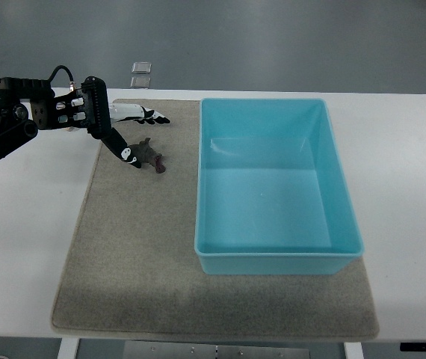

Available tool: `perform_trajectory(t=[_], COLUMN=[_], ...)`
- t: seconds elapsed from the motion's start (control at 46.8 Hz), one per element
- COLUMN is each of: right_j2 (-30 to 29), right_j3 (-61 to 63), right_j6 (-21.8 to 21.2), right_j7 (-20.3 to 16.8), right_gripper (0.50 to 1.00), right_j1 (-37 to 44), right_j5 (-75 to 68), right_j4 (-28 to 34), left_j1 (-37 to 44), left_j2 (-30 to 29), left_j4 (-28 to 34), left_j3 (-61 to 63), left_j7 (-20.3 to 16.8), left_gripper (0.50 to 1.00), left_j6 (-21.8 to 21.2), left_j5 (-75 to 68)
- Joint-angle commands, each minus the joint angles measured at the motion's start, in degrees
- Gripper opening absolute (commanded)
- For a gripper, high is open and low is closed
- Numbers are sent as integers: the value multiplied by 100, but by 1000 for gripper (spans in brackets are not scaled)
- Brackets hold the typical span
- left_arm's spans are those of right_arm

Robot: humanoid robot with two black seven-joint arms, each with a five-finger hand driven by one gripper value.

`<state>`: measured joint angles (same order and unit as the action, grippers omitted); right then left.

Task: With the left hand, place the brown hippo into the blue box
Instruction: 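Lower the left hand onto the brown hippo and close its fingers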

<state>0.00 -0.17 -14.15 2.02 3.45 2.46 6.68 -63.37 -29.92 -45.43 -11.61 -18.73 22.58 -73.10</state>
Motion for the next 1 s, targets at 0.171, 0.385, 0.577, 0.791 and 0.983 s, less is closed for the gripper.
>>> perform_trajectory(t=[0.171,0.385,0.577,0.791,0.983], right_j2=[0,0,0,0,0], right_j3=[-1,-1,-1,-1,8], right_j6=[0,0,0,0,0], right_j7=[0,0,0,0,0], right_gripper=[936,936,936,936,936], right_j1=[-2,-2,-2,6,-2], right_j5=[0,0,0,0,0], right_j4=[0,0,0,0,0], left_j1=[27,35,26,62,70], left_j2=[12,39,56,56,74], left_j4=[-1,-18,-27,-27,-44], left_j3=[1,-8,-8,-8,1], left_j7=[-8,-78,-78,-78,-87], left_gripper=[994,990,990,977,891], left_j6=[1,-34,-157,-246,-245], left_j5=[-142,-1065,-1118,-1127,-1250])
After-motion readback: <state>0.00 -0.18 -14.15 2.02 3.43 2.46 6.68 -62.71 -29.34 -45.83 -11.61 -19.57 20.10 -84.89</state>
